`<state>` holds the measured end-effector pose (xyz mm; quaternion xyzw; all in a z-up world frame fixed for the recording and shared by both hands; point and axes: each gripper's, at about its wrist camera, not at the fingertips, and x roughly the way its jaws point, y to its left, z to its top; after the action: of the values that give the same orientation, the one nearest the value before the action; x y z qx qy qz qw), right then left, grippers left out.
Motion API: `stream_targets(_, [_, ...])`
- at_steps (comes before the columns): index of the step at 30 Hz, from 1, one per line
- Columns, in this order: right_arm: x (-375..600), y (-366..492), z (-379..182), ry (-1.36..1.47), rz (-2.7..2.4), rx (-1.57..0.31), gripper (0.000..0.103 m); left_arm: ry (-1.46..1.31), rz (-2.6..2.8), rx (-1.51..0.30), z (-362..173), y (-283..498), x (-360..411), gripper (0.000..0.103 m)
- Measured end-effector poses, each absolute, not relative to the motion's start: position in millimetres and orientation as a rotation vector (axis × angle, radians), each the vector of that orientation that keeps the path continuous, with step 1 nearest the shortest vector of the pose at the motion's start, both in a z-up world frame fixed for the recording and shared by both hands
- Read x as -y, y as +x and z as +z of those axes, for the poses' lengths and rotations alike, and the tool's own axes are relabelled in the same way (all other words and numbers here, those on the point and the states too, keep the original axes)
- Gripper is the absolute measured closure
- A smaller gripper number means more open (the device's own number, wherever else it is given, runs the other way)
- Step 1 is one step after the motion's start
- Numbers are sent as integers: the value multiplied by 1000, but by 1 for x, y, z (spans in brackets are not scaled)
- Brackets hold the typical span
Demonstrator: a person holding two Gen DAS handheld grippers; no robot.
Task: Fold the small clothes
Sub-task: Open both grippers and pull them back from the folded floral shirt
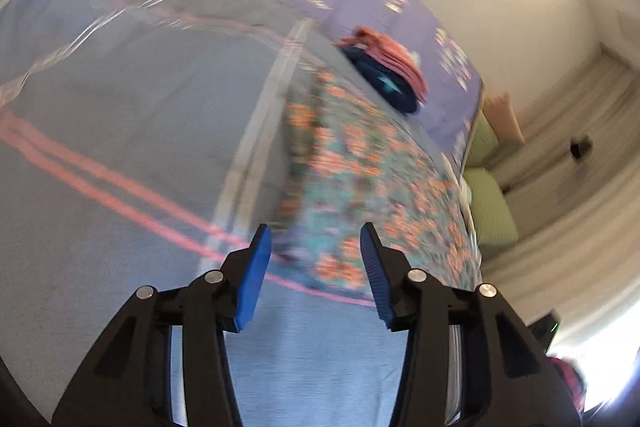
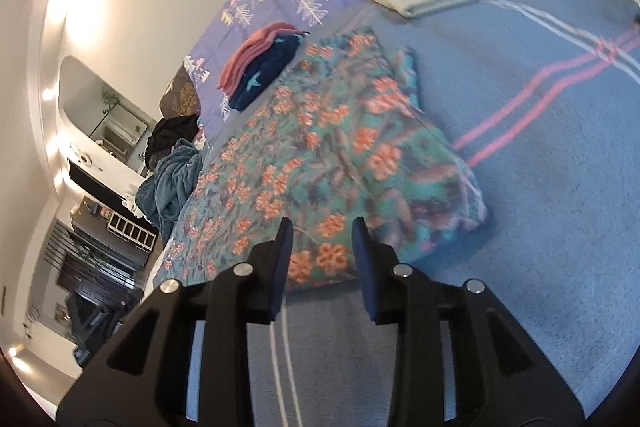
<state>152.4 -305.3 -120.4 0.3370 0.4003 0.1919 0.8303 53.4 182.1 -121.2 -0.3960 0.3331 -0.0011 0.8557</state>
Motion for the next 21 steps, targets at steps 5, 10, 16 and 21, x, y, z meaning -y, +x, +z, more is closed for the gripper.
stream_targets(5, [342,147,-143,889,408,-864,103,-1014,-22,-644,-149,16,-232,56])
stream_targets(10, [335,142,-132,856,344,-854,94,-985,-70,-607,-129,14,-226,56])
stream_targets(16, [310,144,-115,796,369,-829,81,-831,-316,-628,-108,62,-152,53])
stream_targets(21, [309,152,-130,788,355,-860,103,-808,-184,-697,-142,82,-152,60])
